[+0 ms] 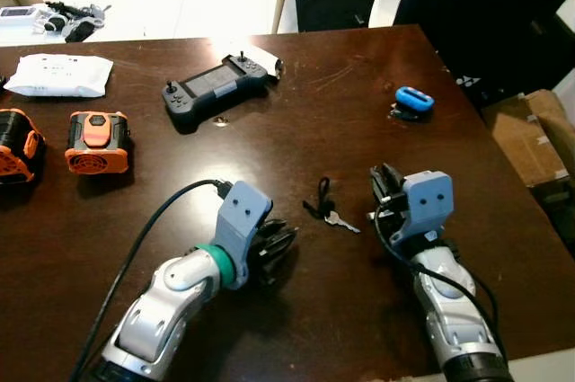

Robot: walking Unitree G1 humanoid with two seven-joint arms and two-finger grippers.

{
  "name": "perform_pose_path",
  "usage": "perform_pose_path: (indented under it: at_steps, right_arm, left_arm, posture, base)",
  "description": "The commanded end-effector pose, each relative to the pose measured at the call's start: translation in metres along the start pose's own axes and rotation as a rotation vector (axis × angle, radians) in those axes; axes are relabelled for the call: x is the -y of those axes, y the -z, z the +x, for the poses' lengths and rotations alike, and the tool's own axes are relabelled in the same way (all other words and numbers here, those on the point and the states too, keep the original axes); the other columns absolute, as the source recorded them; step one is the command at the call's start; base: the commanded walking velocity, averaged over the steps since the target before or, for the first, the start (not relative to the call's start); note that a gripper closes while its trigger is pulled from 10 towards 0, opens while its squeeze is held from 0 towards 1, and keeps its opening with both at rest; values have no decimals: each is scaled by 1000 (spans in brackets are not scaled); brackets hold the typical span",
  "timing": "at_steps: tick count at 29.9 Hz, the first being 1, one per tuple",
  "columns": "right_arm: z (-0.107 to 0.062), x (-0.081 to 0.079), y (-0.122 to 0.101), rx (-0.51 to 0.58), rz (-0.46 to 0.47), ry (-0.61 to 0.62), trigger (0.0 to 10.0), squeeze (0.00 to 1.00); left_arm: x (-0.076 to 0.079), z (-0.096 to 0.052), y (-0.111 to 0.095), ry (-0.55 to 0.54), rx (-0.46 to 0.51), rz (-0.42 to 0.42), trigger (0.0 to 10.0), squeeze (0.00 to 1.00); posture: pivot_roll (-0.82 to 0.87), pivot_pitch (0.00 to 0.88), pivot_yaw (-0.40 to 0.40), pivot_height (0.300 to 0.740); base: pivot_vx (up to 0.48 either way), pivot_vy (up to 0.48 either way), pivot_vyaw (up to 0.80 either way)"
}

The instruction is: Hang keys on a hook

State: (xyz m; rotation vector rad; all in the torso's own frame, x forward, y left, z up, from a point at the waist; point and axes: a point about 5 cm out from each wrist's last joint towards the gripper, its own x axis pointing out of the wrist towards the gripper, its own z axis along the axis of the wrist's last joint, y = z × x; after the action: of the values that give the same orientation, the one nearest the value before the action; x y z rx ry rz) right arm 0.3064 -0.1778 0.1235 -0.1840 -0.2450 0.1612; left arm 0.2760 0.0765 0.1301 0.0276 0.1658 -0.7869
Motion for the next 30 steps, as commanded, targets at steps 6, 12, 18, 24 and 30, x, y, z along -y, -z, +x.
perform_pose_path:
  at_steps: [6,12,18,24,30]
  right_arm:
    - [-7,-1,12,-48,1,4,10000,0]
    - [-5,-3,14,-57,2,-6,10000,0]
    - [-7,-3,20,-79,0,-12,10000,0]
    - [-10,-2,23,-93,-3,-10,10000,0]
    - [-10,-1,24,-96,-6,-10,10000,0]
  left_arm:
    - [-5,21,8,-144,-54,40,10000,1000]
    - [-19,40,6,-298,-93,45,10000,1000]
    - [-22,59,-2,-259,-108,-25,10000,1000]
    - [-12,71,-8,-134,-119,-101,10000,0]
    - [-7,80,-35,-65,1,-39,10000,0]
  posture:
    - [-111,153,50,740]
    - [-115,158,47,740]
    - [-118,163,43,740]
    - [-125,164,40,740]
    - [-129,162,39,740]
  base:
    - [0,0,0]
    - [0,0,0]
    - [0,0,0]
    - [0,0,0]
    - [0,0,0]
